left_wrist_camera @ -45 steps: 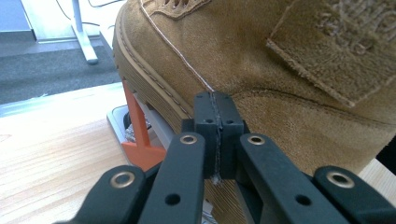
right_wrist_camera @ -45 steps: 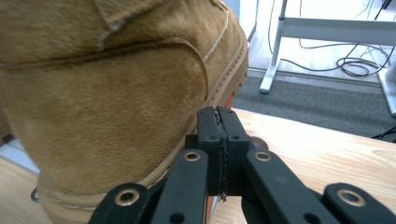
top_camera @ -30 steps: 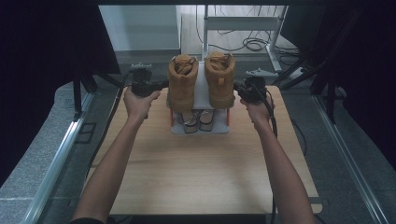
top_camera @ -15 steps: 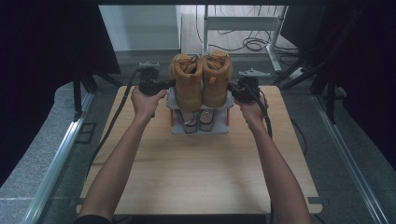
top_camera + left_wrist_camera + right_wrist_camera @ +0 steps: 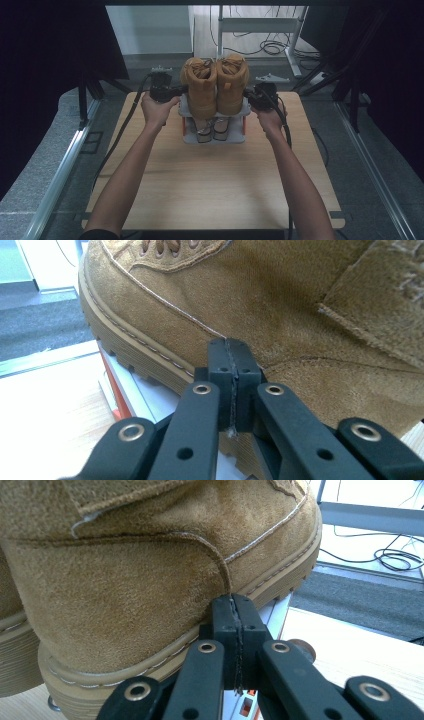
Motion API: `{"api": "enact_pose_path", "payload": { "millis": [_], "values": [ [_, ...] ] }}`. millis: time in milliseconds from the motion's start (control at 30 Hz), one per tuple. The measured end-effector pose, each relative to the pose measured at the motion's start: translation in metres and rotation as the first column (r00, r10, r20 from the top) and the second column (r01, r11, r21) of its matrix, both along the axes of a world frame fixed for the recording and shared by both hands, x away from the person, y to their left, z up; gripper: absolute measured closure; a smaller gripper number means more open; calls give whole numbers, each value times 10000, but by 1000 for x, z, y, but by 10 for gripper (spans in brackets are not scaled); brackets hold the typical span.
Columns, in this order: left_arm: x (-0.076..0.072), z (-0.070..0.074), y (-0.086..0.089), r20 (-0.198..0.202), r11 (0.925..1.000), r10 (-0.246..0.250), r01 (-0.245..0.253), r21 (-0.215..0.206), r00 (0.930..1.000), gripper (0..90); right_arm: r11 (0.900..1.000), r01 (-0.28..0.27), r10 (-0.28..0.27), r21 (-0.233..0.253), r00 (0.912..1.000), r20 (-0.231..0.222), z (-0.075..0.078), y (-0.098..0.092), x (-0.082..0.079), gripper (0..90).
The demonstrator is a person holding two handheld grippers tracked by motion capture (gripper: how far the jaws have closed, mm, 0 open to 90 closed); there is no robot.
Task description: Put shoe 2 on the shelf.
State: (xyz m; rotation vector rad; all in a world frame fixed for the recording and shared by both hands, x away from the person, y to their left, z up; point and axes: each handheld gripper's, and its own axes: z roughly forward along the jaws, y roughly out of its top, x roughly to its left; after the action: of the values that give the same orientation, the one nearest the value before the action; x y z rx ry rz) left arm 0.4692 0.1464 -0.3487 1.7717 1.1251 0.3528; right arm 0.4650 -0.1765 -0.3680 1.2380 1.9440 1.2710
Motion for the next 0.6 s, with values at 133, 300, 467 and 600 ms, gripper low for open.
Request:
{"api": "enact_pose_path", "payload": {
  "millis": [133, 300, 467, 600],
  "values": [
    [-2, 0, 6, 232, 9998, 117, -113, -165, 9997, 892, 9998, -65, 63, 201, 9999, 93, -1, -3, -1, 898],
    [-11, 7, 18, 552, 9994, 276, -264, -233, 9981, 892, 9980, 58, -82, 636, 9993, 378, 6, -13, -9, 898],
    [-24, 8, 28, 759, 9994, 302, -287, -214, 9967, 889, 9960, 9, -58, 894, 9985, 541, 10, -22, -19, 897],
    [-33, 3, 34, 793, 9994, 276, -258, -236, 9965, 882, 9950, -82, 24, 999, 9983, 581, 8, -23, -27, 892]
  ]
}}
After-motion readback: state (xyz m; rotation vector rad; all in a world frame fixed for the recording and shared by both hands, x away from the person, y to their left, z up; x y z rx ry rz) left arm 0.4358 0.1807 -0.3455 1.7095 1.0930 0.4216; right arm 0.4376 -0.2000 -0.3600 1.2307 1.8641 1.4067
